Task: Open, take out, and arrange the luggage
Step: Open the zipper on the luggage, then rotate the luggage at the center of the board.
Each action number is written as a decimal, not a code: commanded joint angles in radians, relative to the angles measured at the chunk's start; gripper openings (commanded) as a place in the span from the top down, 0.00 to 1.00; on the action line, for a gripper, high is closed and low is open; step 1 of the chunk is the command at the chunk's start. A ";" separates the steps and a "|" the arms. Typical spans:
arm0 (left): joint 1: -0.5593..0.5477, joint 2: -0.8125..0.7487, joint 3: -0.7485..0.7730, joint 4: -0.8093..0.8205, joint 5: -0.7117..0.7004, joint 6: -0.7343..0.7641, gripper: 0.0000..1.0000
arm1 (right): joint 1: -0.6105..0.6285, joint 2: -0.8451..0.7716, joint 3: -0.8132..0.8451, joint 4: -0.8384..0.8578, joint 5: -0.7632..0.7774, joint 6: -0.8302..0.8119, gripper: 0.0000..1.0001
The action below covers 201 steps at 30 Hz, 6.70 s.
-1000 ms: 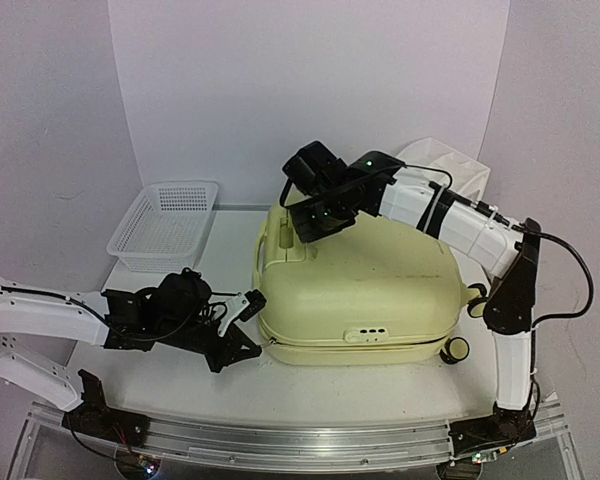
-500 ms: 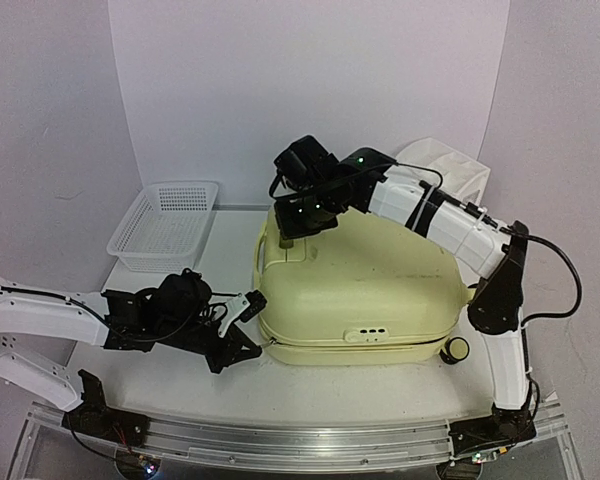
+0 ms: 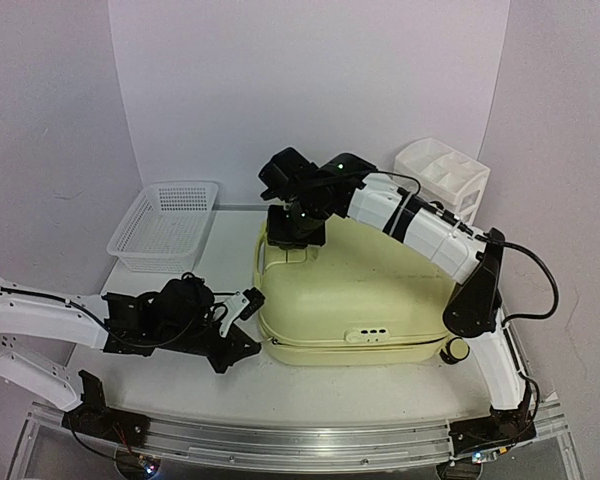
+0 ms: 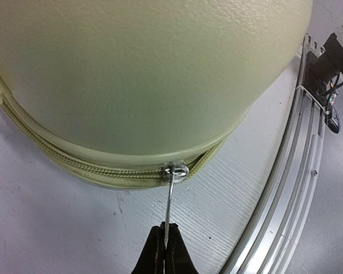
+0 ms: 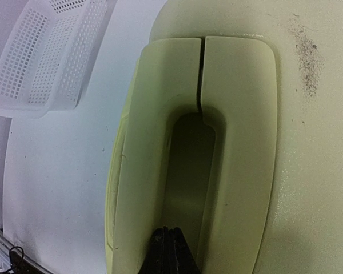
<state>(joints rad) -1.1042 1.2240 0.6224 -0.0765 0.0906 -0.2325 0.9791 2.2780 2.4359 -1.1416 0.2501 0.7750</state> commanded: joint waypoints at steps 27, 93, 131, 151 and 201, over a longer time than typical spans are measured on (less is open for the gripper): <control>0.473 0.058 0.098 -0.075 0.039 -0.095 1.00 | 0.017 -0.034 -0.255 -0.242 -0.148 -0.184 1.00; 0.684 0.233 0.383 -0.041 0.332 0.137 1.00 | -0.389 -0.901 -1.066 -0.317 -0.037 0.785 0.02; 0.645 -0.073 0.069 -0.059 0.313 0.028 1.00 | -0.508 -0.732 -1.118 0.095 -0.161 0.626 0.82; 0.735 0.026 0.205 -0.144 0.306 0.071 1.00 | -0.560 -0.723 -1.082 0.097 -0.161 0.206 1.00; 0.796 -0.316 0.208 -0.279 0.111 0.013 0.00 | -0.569 -0.781 -0.984 0.192 -0.160 -0.219 0.02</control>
<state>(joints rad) -0.3077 1.0447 0.8818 -0.2707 0.3065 -0.1581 0.4007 1.5890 1.4281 -0.9386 0.1104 0.6621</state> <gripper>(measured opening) 0.979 0.983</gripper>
